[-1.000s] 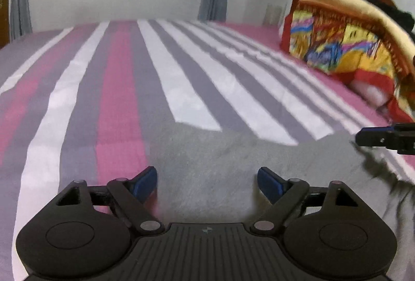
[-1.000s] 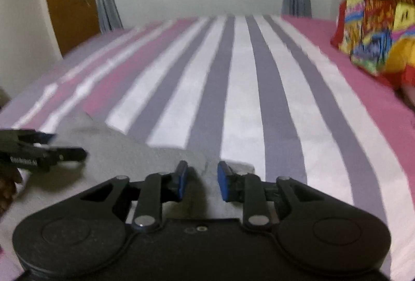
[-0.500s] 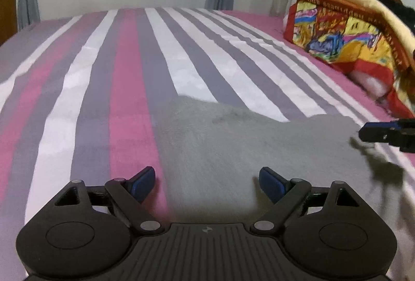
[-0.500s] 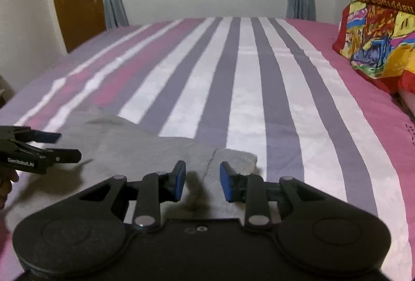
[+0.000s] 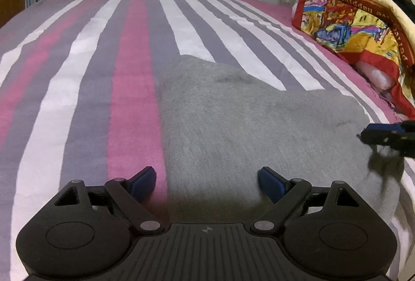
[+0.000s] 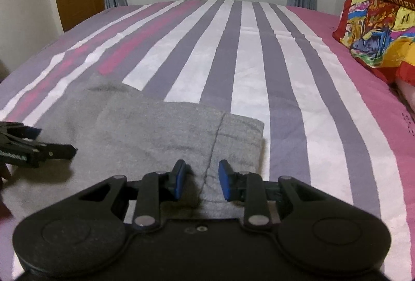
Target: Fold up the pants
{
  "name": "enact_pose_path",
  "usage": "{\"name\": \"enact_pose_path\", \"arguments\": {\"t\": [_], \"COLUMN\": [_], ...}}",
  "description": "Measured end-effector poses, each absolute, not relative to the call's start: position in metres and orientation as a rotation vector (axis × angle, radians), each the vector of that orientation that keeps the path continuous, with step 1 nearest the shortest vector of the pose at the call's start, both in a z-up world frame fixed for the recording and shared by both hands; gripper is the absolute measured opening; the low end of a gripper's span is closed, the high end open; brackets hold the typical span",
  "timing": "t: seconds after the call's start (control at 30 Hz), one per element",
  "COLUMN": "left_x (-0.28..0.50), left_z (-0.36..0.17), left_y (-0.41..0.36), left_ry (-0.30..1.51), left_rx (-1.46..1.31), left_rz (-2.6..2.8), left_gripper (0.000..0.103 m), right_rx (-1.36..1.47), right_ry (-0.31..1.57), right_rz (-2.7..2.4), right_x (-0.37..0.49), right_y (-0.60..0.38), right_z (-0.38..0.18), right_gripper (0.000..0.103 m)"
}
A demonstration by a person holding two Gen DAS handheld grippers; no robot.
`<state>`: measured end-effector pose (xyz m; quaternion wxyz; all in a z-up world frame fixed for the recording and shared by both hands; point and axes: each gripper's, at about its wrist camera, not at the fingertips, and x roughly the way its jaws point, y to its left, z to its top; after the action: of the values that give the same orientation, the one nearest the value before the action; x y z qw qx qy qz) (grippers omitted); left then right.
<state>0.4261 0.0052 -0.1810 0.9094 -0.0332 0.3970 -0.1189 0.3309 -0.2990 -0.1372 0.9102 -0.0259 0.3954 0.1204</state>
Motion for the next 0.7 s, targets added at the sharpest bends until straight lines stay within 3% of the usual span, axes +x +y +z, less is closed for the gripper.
{"name": "enact_pose_path", "arguments": {"t": [0.3, 0.7], "left_x": [0.380, 0.360], "left_z": [-0.157, -0.182], "left_y": [0.002, 0.003], "left_ry": [0.762, 0.811], "left_rx": [-0.040, -0.078], "left_rz": [-0.272, -0.224], "left_gripper": [0.087, 0.092], "right_rx": [-0.032, -0.047], "right_ry": [0.773, 0.840], "right_rz": [0.290, 0.255], "right_x": [0.287, 0.283], "right_y": [-0.305, -0.305], "right_z": [-0.115, -0.147], "right_gripper": [0.028, 0.026]}}
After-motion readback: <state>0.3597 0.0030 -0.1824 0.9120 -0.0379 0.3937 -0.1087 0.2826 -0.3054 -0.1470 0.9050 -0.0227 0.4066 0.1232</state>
